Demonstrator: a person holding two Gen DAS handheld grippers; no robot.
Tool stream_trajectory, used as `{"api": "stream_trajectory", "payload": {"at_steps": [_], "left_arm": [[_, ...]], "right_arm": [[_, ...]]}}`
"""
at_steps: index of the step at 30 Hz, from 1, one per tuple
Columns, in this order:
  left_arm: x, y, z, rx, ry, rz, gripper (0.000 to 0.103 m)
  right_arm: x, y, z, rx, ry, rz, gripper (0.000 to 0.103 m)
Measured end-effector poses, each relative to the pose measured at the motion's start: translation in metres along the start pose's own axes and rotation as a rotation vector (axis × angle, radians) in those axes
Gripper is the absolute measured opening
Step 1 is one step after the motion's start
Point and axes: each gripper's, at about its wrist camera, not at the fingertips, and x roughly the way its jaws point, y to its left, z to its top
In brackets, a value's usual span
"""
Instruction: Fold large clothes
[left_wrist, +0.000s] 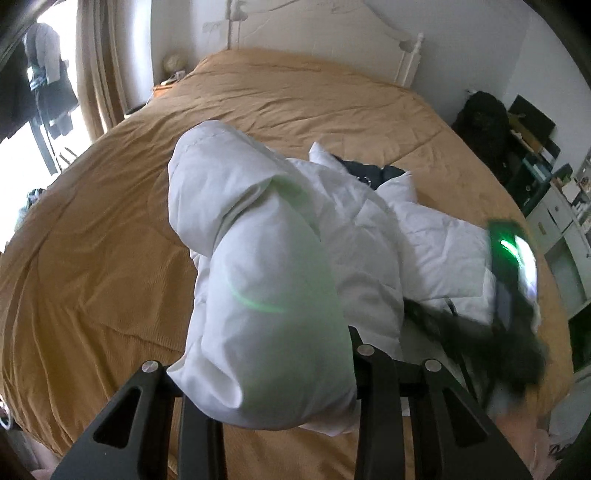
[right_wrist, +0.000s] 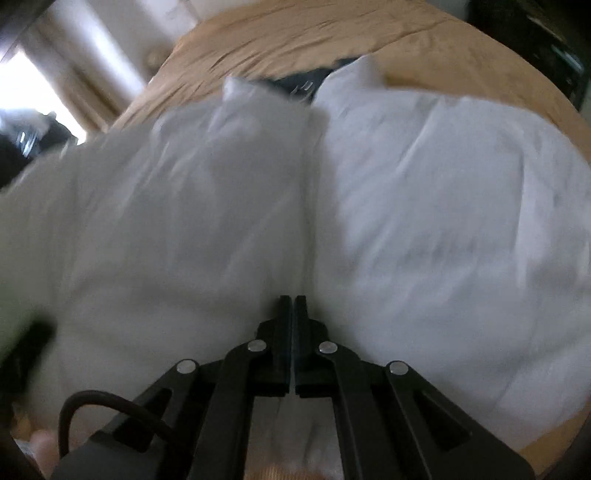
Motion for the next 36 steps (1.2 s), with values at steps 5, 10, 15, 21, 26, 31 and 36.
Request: {"api": "stream_trajectory", "payload": {"at_steps": [5, 10, 15, 21, 26, 31, 36], "left_arm": [[-0.004, -0.034, -0.002, 0.122, -0.015, 0.04, 0.032], [-0.022, -0.073, 0.001, 0.264, -0.06, 0.059, 0.032], [-0.024, -0.111, -0.008, 0.41, -0.064, 0.1, 0.032], [-0.009, -0.13, -0.003, 0.48, -0.016, 0.099, 0.032], [-0.015, -0.161, -0.007, 0.523, -0.031, 0.014, 0.033], [-0.004, -0.21, -0.025, 0.56, -0.022, -0.062, 0.034], [0.031, -0.262, -0.057, 0.598, 0.063, -0.2, 0.044]], "right_arm": [[0.053, -0.017, 0.03, 0.02, 0.144, 0.053, 0.0], [0.017, -0.054, 0.033, 0.166, 0.105, 0.342, 0.0], [0.041, -0.069, 0.078, 0.283, 0.151, 0.465, 0.007], [0.116, -0.058, 0.102, 0.296, 0.385, 0.413, 0.0], [0.027, -0.094, 0.094, 0.183, 0.248, 0.382, 0.003], [-0.102, -0.178, 0.048, 0.113, 0.025, 0.127, 0.011], [-0.179, -0.238, 0.007, 0.067, -0.057, -0.187, 0.013]]}}
